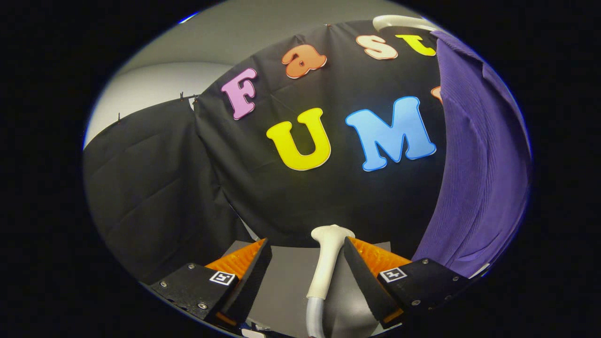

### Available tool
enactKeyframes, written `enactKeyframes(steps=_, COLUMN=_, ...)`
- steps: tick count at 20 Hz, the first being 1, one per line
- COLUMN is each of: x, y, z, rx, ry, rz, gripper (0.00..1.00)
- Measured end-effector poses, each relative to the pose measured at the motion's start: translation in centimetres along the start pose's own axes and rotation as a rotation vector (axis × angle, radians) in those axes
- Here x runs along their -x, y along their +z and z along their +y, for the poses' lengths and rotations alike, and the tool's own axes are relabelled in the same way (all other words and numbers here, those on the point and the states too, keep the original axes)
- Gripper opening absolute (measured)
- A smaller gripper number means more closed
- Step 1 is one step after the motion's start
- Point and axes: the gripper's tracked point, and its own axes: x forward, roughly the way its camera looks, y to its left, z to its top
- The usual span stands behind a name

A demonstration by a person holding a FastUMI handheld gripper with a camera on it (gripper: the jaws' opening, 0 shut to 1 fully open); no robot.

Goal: Iron the clothes twice with a garment steamer, once on the left side and once on the right side.

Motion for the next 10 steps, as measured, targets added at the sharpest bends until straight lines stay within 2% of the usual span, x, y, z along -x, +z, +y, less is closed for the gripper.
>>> enactKeyframes(steps=10, x=-7.4, y=-5.2, z=-2.5, rx=-0.06, ry=-0.033, rz=0.244, gripper=0.94)
